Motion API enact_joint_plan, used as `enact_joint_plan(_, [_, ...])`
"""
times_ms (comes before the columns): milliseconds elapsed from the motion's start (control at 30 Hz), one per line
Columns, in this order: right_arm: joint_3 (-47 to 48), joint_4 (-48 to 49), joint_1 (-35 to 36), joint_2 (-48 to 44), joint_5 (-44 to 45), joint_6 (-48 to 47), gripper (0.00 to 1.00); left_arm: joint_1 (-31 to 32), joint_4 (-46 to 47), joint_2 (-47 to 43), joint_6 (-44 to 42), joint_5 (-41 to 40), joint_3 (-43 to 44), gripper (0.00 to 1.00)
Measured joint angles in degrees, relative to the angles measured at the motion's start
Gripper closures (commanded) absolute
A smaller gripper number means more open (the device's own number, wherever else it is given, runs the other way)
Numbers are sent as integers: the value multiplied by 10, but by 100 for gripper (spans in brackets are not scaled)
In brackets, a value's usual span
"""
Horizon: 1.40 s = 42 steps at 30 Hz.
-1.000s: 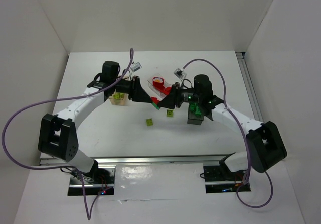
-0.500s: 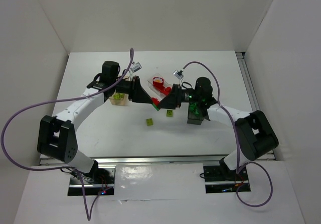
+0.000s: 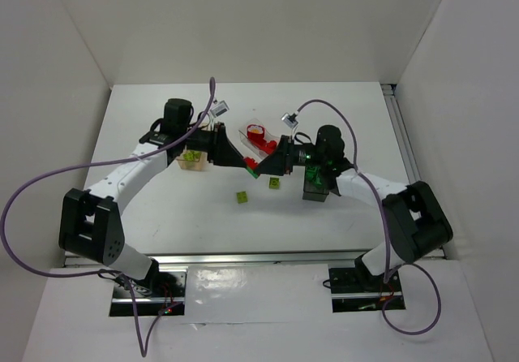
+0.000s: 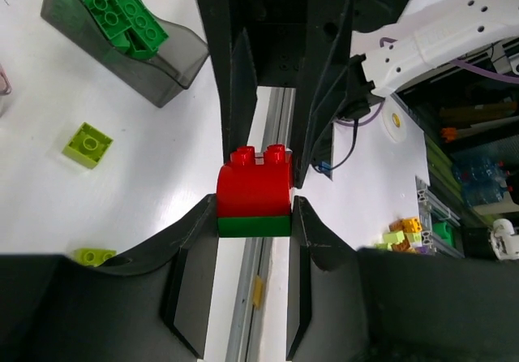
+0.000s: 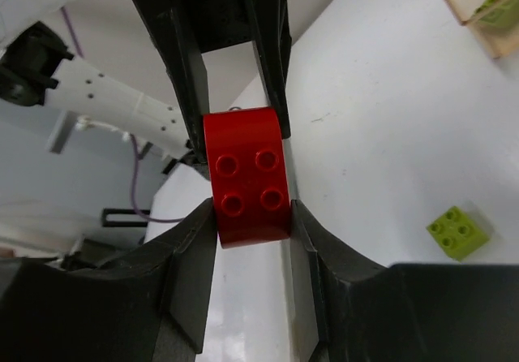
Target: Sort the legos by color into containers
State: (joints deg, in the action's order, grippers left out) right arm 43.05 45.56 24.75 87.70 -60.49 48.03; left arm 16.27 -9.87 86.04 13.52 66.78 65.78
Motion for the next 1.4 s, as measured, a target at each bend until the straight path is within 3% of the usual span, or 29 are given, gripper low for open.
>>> enact_joint_plan(333, [3,-252,6,-161,139,-162,100,19,19,0,4,-5,1,100])
enact_joint_plan(567, [9,-291,11,-178,175,-185,100,21,34,1,5,-11,1,100])
enact_joint_plan(700, [2,-233,0,-154,143,-141,100,18,47,1,19,-9,1,100])
enact_joint_plan(933, [-33,26,-40,-31,46,55,100,12,52,1,17,-28,-14,100])
enact_joint_plan(1133, [-34,66,-53,-17,43,102,100,7,47,1,17,-20,-16,100])
enact_joint_plan(1233, [-33,-8,-62,-39,85,55,100,7,27,1,16,-26,-16,100])
enact_joint_plan(1400, [12,-230,-64,-130,220,-80,100,0,-4,5,17,-55,-14,100])
